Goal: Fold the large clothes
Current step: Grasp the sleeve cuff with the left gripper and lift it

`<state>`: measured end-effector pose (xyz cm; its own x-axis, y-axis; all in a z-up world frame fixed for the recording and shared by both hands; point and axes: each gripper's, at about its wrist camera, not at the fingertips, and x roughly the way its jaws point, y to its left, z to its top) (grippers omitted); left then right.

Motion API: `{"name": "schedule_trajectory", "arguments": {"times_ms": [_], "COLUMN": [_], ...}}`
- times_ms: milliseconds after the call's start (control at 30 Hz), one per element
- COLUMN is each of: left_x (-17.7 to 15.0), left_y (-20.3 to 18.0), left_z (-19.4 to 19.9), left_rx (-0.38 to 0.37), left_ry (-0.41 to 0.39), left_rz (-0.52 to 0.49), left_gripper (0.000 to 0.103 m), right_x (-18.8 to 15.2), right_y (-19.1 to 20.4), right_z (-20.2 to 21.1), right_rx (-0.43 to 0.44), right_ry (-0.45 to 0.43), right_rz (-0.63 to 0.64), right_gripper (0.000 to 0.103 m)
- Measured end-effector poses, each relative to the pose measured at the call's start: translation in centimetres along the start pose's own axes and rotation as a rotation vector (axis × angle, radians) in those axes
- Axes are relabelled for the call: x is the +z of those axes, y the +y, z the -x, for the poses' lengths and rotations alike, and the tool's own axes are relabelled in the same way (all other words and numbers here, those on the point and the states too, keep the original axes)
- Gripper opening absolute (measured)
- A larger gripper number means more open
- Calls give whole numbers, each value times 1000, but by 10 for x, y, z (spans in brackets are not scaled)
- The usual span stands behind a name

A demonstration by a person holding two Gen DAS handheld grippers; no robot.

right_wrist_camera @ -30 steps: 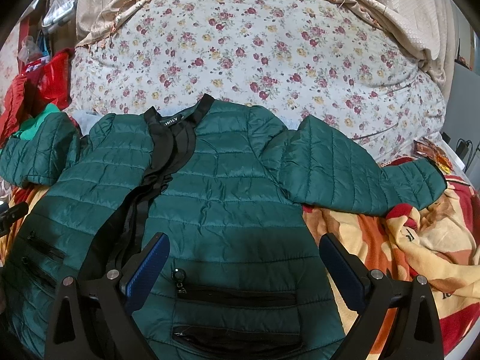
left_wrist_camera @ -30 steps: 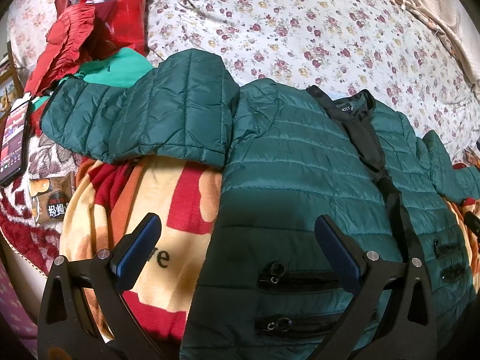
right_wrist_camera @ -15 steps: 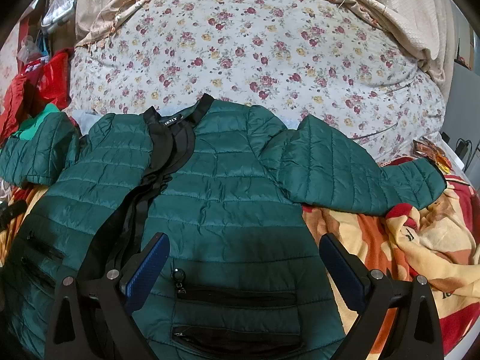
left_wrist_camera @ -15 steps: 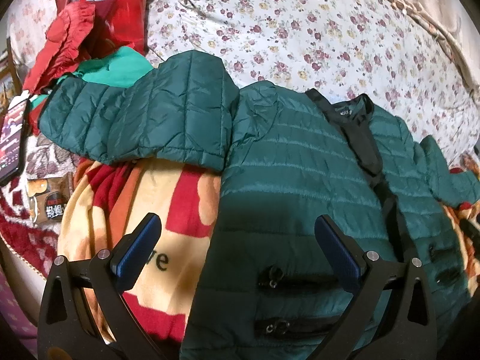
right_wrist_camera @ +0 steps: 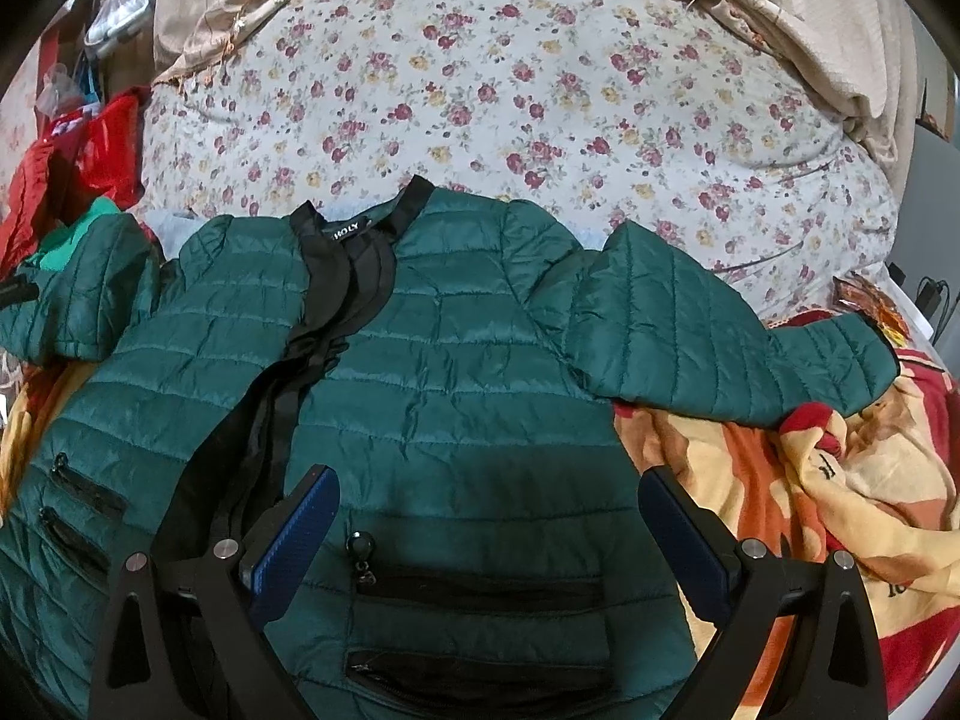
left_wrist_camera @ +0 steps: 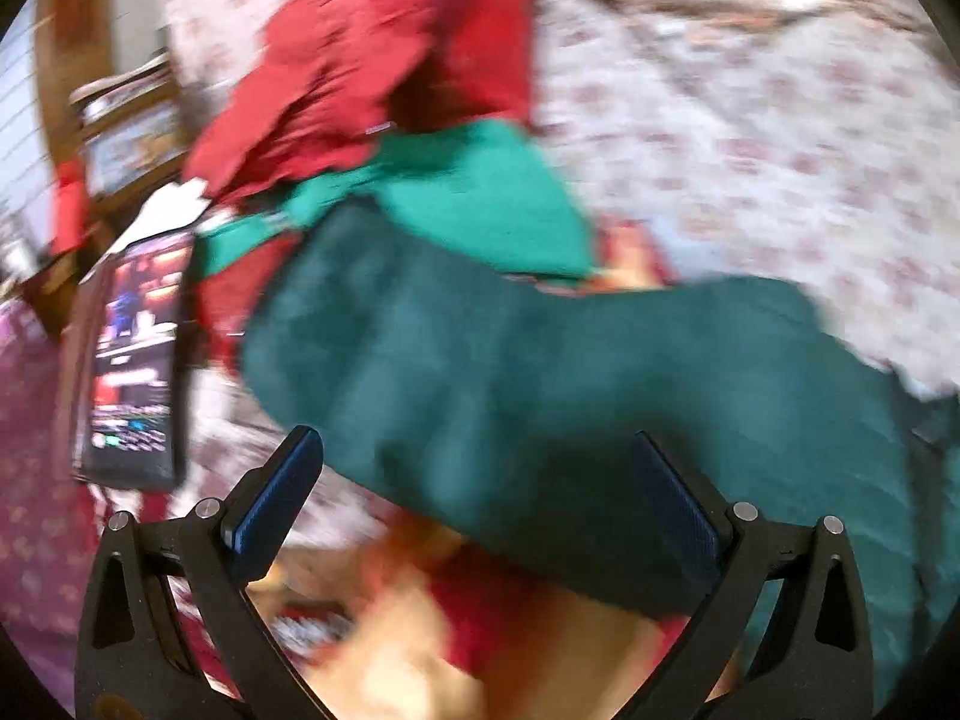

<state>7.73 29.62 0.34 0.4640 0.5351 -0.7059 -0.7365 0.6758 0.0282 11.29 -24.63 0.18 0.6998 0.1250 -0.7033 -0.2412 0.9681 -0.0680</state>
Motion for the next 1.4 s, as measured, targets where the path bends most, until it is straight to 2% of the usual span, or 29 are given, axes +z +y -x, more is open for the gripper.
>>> {"name": "schedule_trajectory", "arguments": {"times_ms": [100,200,333,433,633,800,833,1000,1067,1100,1167,1233,1300,1400], "left_x": [12,13,19,19,-7,1,4,19,21,20,18,18,18,20], "left_y": [18,22,14,17,11,13,11,10,15,16,21,18,15,5], "left_z": [-44,-67,-78,-77,-48,-77,-79,-79,-71,-62,-52,-49,-43,-28], "left_rx": [74,113,105,110,261,280,282,183,143,148,130,98,58,-50], "left_ry": [81,107,39,20,-62,15,11,-35,-73,-101,-123,-127,-128,-114], "left_rz": [47,57,7,27,10,-1,-15,-8,19,34,66,76,88,108], "left_gripper": [102,103,103,103,103,103,103,102,86,68,52,22,14,12], "right_x": [-1,-2,-4,-4,-5,-7,-7,-7,-7,-7,-7,-7,-8,-7], "right_y": [3,5,7,8,12,16,15,13,14,14,15,16,17,17], "right_z": [-5,-11,-17,-21,-26,-29,-29,-31,-32,-32,-33,-33,-34,-33], "right_rx": [-4,-13,-25,-33,-36,-40,-41,-43,-45,-45,-45,-43,-43,-42], "right_ry": [17,36,58,70,82,94,95,104,105,106,108,109,112,109], "right_rz": [12,22,29,28,37,58,52,36,42,44,46,49,56,51], "right_gripper": [99,99,99,99,99,99,99,99,99,99,99,99,99,99]}}
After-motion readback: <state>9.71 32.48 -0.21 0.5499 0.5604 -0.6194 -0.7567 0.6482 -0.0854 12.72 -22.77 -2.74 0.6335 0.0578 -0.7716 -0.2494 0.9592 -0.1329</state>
